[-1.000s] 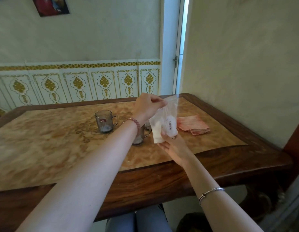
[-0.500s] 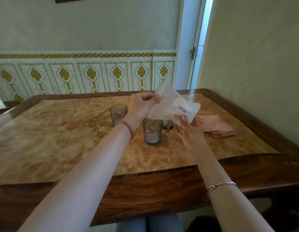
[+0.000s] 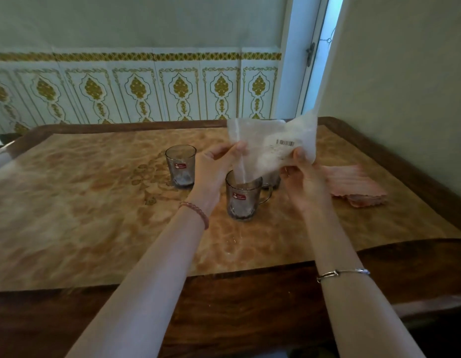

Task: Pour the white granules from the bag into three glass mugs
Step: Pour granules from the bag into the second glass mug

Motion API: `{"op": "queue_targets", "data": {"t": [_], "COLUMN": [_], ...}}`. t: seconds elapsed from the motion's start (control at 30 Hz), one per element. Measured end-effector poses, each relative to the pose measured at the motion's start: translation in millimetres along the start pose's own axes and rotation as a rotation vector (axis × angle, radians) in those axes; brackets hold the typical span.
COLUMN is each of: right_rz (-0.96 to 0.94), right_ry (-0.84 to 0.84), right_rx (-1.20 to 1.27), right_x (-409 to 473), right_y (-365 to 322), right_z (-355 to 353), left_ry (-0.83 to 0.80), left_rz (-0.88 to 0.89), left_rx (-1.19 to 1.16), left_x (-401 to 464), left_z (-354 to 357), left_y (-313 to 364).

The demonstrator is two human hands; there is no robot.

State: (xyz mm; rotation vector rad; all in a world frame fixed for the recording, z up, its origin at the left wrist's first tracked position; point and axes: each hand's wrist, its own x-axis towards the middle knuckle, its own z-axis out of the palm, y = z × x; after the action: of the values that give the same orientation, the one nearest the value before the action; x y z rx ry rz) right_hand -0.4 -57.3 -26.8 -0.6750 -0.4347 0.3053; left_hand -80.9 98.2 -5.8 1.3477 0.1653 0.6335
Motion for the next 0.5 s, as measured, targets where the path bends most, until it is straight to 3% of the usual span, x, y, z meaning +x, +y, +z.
{"op": "queue_targets", "data": {"t": [0.3, 0.5], "right_rz": [0.074, 0.021], "right_ry": [-0.077, -0.095], "right_rx": [0.019, 0.008], "right_x": [18, 18], "right_y": [12, 7], "right_z": [-1, 7], "left_ry": [0.025, 0.017], "left_rz": [-0.047, -0.006], "left_rx": [-0.106, -0.058], "left_x": [-1, 1], "left_z": [-9, -12], "left_y": [-23, -25]}}
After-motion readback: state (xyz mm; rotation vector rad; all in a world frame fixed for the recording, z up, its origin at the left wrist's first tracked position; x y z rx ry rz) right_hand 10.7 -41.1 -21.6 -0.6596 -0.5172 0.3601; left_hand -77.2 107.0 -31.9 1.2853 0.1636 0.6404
